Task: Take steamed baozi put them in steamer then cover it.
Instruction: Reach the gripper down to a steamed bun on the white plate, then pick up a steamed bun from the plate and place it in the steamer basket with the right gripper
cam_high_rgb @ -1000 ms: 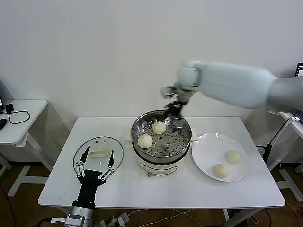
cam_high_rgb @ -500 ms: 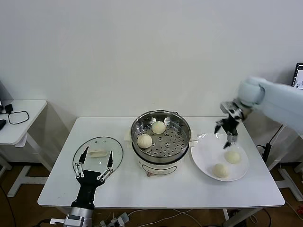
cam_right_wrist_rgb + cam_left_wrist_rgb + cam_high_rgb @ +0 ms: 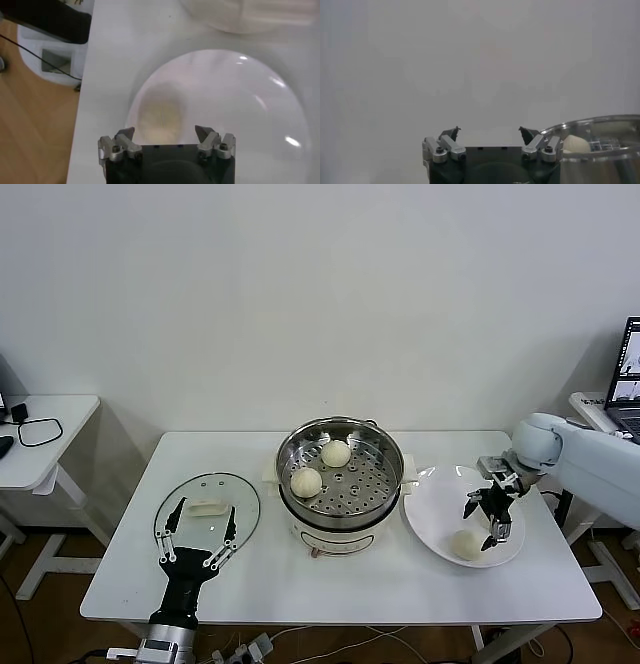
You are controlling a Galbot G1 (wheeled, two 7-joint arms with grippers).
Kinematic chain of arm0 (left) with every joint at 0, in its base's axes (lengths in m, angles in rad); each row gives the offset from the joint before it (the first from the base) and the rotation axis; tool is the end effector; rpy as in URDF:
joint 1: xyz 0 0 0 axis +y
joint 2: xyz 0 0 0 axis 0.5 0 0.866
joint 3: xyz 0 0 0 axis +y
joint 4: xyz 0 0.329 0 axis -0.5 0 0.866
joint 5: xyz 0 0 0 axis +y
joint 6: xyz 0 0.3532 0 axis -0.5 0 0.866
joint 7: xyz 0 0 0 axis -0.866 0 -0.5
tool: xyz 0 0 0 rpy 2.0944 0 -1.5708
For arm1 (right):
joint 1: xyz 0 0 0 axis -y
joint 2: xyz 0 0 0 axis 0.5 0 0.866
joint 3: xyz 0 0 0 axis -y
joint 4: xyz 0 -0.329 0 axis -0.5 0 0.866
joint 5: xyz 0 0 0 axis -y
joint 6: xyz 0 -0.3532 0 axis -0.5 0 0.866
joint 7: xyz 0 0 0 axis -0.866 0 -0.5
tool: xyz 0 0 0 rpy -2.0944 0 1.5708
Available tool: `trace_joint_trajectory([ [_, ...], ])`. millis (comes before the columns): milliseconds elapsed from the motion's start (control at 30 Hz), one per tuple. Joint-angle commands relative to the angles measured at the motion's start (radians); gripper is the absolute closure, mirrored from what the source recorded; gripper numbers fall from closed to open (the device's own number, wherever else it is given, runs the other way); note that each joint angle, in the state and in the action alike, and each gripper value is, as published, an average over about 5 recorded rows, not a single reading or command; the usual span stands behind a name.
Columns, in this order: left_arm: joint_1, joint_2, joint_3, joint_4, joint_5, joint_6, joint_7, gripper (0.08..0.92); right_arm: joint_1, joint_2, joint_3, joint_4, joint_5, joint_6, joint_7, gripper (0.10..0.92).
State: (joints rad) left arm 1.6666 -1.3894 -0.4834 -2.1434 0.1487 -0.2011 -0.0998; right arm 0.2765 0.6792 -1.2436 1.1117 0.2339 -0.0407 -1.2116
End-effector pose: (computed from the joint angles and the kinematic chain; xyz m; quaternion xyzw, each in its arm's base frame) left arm 0.1617 0.0131 -0.2842 0.0333 0.9878 0.1257 0.0856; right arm 0.5149 -0.1827 -0.1936 0.5867 -0.4893 0.4645 0.4479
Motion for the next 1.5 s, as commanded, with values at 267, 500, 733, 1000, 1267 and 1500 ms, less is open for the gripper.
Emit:
trace_joint_trajectory([
  [267,-0.005,0.002,0.003,0.016,0.002,-0.002,0.000,0.177,-0.081,0.033,0.050,-0.049,-0.031,-0.002,0.019,0.203],
  [500,-0.004,0.001,0.001,0.015,0.002,-0.003,-0.001,0.177,-0.083,0.048,0.056,-0.066,-0.038,-0.005,0.016,0.206],
  [733,-0.004,0.000,-0.002,0.011,0.001,-0.001,-0.006,0.177,-0.090,0.051,0.057,-0.067,-0.042,-0.012,0.015,0.254],
  [1000,-0.004,0.001,-0.002,0.005,0.000,0.000,-0.006,0.177,-0.042,0.034,0.046,-0.039,-0.034,-0.016,0.009,0.359],
  [1267,-0.012,0.016,-0.006,0.006,-0.008,-0.001,-0.007,0.177,0.196,0.021,-0.016,0.033,-0.050,0.042,-0.052,0.403],
  [1500,-0.011,0.028,-0.002,-0.010,-0.018,0.000,-0.008,0.177,0.501,0.135,-0.078,0.107,-0.028,0.176,-0.114,0.406],
])
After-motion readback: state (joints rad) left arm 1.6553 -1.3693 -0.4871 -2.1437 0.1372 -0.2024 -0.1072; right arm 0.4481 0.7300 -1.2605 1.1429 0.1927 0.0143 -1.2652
